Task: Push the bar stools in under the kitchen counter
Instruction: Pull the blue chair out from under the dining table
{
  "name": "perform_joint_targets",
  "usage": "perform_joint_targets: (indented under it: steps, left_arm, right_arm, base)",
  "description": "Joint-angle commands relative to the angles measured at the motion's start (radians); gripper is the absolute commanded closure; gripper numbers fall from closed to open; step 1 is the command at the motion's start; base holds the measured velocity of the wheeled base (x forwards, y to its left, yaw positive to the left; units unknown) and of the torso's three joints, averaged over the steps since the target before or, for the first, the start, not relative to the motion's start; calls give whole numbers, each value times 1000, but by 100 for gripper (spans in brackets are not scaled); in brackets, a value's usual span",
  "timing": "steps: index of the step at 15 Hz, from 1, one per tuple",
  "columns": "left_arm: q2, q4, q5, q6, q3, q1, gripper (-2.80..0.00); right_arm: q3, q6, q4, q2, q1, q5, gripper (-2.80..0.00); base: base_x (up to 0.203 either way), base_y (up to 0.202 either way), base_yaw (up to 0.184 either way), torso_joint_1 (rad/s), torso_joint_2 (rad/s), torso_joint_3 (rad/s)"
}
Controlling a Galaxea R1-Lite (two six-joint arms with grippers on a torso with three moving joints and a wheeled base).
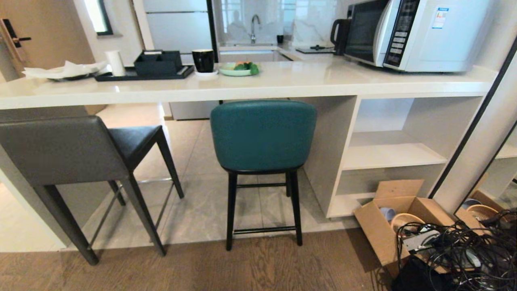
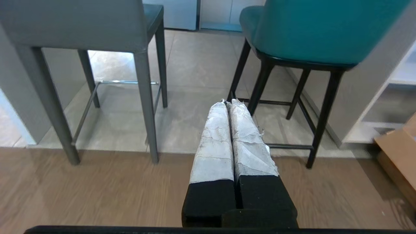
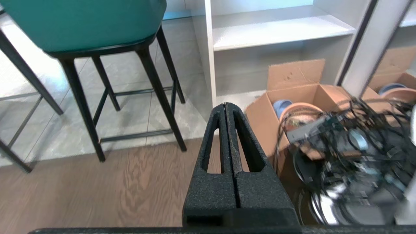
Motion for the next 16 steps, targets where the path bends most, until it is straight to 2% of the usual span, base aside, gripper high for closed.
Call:
perform_joint_targets:
  steps: [1,16]
  left_arm:
    - [-1,0,1,-1,2,0,0]
    - [-1,0,1,-1,2,0,0]
  right_arm:
    - [0,1,0,2,0,0,0]
    - [0,0,-1,2,0,0,0]
  base:
    - [199,0,4,2,7,0]
    - [195,0,2,3,1,2]
